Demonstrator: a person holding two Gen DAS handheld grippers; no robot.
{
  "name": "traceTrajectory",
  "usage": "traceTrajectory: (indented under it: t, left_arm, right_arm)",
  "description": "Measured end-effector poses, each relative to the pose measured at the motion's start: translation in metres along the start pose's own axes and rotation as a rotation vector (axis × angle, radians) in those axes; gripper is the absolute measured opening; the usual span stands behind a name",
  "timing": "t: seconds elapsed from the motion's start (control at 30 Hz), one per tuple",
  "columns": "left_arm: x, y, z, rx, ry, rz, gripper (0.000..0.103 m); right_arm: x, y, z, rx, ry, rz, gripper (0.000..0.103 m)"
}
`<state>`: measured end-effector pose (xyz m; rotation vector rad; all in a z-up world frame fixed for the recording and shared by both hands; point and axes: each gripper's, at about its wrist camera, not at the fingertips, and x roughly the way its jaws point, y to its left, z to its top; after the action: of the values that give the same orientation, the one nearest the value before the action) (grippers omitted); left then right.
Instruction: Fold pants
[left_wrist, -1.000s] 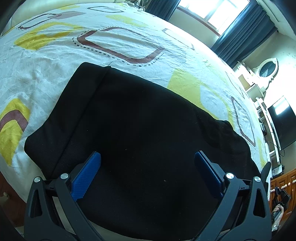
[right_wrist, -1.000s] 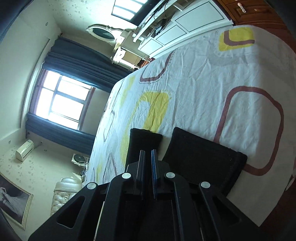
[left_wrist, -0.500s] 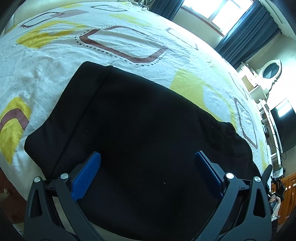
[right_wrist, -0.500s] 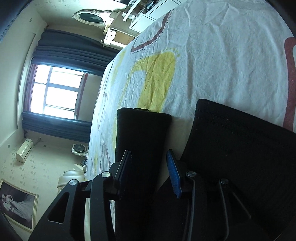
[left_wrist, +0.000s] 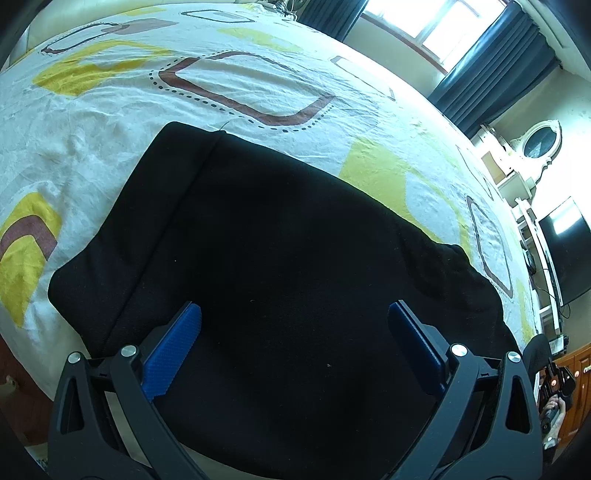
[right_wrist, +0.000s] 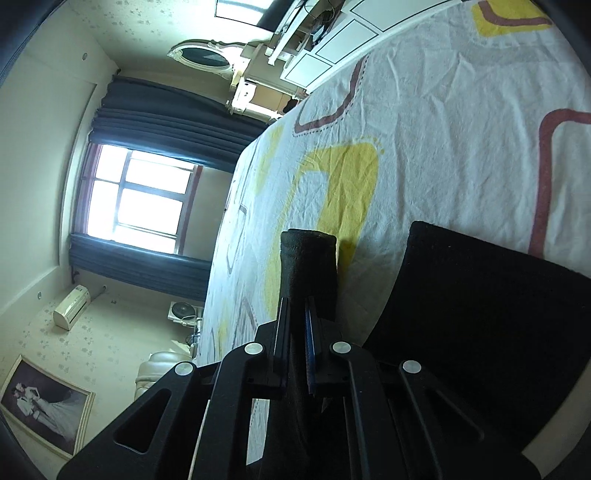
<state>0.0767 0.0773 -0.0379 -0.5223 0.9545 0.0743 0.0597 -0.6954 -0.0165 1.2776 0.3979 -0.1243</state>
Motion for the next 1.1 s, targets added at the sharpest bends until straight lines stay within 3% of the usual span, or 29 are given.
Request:
traceTrajectory:
  t: [0.13, 0.2, 0.27, 0.37, 0.57, 0.73, 0.8, 0.87, 0.97, 1.0, 1.03, 1.07, 1.1]
  left_arm:
    - [-0.002, 0.001, -0.001, -0.002, -0.003, -0.015, 0.1]
    - [-0.002, 0.001, -0.001, 0.005, -0.003, -0.018, 0.1]
    - [-0.004, 0.001, -0.001, 0.013, -0.002, -0.021, 0.1]
    - [-0.007, 0.001, -0.001, 0.021, 0.001, -0.034, 0.1]
    - [-0.02, -0.002, -0.005, 0.027, -0.009, -0.049, 0.1]
    - [-0.026, -0.019, -0.018, 0.068, 0.017, -0.102, 0.1]
    - [-0.025, -0.027, -0.023, 0.077, 0.032, -0.122, 0.1]
    - [-0.025, -0.033, -0.026, 0.086, 0.037, -0.138, 0.1]
    - [-0.024, -0.041, -0.03, 0.093, 0.044, -0.153, 0.1]
    - [-0.024, -0.041, -0.031, 0.092, 0.045, -0.156, 0.1]
    - [-0.024, -0.041, -0.032, 0.089, 0.047, -0.16, 0.1]
    - [-0.024, -0.041, -0.033, 0.085, 0.051, -0.161, 0.1]
    - [-0.025, -0.04, -0.033, 0.081, 0.055, -0.163, 0.1]
  right_arm:
    - [-0.059, -0.014, -0.006, 0.008, -0.064, -0.019, 0.006]
    - [-0.074, -0.033, -0.009, 0.018, -0.064, -0.075, 0.006]
    - [-0.078, -0.06, -0.01, 0.072, -0.048, -0.127, 0.006]
    - [-0.073, -0.096, -0.013, 0.171, -0.038, -0.135, 0.006]
    - [-0.069, -0.086, -0.013, 0.12, -0.046, -0.149, 0.007]
    - [-0.068, -0.085, -0.025, 0.169, 0.006, -0.09, 0.009]
    - [-0.062, -0.081, -0.04, 0.171, 0.055, -0.053, 0.016]
    - [-0.053, -0.077, -0.055, 0.18, 0.105, -0.009, 0.031]
    - [-0.038, -0.068, -0.077, 0.165, 0.179, 0.022, 0.032]
    - [-0.035, -0.063, -0.082, 0.138, 0.184, 0.009, 0.032]
    - [-0.035, -0.058, -0.085, 0.097, 0.187, -0.011, 0.014]
    - [-0.035, -0.051, -0.086, 0.043, 0.189, -0.045, 0.006]
    - [-0.04, -0.047, -0.085, 0.005, 0.172, -0.072, 0.006]
